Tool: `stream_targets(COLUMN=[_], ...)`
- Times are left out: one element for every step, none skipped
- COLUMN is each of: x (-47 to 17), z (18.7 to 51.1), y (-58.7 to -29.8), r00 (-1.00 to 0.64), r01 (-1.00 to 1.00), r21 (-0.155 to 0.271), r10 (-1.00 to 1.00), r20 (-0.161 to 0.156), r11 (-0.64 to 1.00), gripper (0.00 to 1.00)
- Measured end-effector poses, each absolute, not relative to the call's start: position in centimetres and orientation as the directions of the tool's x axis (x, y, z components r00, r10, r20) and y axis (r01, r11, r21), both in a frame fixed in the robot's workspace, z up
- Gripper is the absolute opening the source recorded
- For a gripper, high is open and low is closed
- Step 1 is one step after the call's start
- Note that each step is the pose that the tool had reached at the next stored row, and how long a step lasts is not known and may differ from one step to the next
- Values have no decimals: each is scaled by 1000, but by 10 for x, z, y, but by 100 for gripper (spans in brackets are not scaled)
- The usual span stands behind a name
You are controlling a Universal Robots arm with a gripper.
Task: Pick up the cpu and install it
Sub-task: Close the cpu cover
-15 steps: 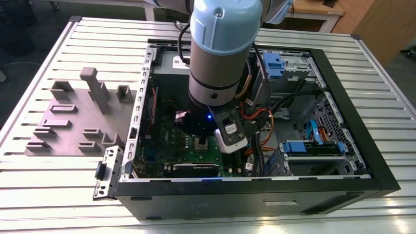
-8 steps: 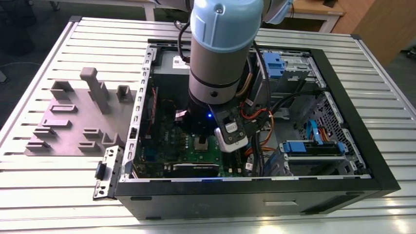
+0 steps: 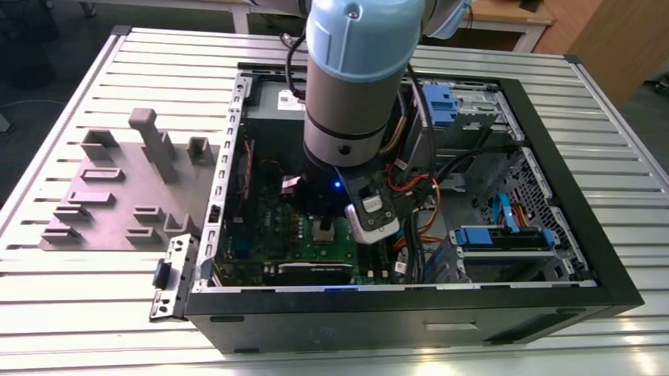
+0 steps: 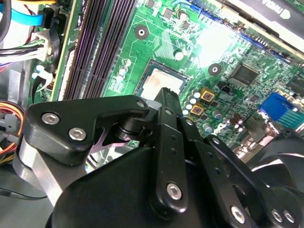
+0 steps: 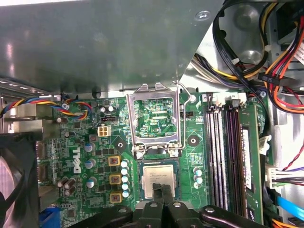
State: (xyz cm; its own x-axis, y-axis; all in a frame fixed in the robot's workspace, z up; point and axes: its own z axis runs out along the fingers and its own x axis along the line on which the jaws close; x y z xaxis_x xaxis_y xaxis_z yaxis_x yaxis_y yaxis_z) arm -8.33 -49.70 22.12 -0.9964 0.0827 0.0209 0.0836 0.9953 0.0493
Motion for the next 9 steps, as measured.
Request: stream_targets(x=[-83,-83,-83,-83,-83,-83,-83,-83,-83], z=[221,222,222,223,227,227,227,227,227], y=[-497,-497,-497,-497,-497,-497,-497,-497,-497], r00=[-996,-996,-996,-996,-996,-996,-996,-996,-996], r01=[84,84,84,84,84,84,84,84,84], r21=[49,49,50,49,49,49,49,49,49], r10=[83,83,83,83,83,83,83,83,83], r20=[21,21,21,21,21,21,21,21,21], r11=[995,995,995,995,995,995,995,995,995], gripper=[11,11,11,11,11,11,11,11,11])
